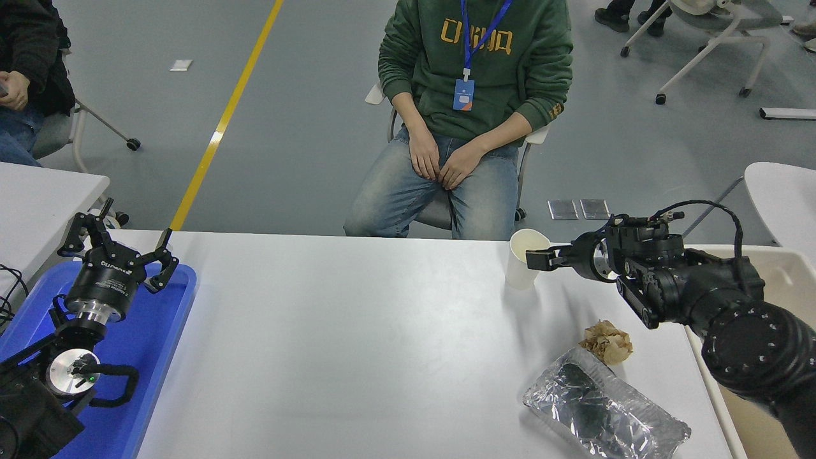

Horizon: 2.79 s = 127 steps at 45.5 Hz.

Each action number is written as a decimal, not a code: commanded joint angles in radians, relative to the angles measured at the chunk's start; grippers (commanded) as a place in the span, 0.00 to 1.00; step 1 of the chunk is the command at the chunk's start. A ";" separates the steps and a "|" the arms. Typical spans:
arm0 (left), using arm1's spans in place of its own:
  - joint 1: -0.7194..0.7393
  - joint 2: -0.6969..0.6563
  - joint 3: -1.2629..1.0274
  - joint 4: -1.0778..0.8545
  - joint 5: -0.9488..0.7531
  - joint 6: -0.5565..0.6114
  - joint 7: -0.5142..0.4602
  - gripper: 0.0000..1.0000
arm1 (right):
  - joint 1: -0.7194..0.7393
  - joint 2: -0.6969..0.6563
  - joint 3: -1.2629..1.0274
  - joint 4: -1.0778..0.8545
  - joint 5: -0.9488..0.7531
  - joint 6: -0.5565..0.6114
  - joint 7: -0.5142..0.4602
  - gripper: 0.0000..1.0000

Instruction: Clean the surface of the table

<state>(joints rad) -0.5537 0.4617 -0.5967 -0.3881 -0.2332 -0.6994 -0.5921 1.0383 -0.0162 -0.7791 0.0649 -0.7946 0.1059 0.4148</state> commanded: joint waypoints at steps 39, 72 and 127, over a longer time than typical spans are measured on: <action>0.000 0.000 0.000 0.000 0.000 0.000 0.000 1.00 | 0.039 0.016 0.012 -0.034 0.012 0.192 -0.060 0.00; 0.000 0.000 0.002 0.000 0.000 0.000 0.000 1.00 | 0.051 0.016 0.034 -0.381 0.086 0.524 0.166 0.00; 0.002 0.000 0.002 0.000 0.000 0.001 -0.002 1.00 | 0.107 -0.120 0.018 -0.345 0.210 0.621 0.245 0.00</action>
<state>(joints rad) -0.5523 0.4617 -0.5952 -0.3881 -0.2332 -0.6995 -0.5935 1.0421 -0.0239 -0.7897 -0.5081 -0.5902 0.7958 0.6842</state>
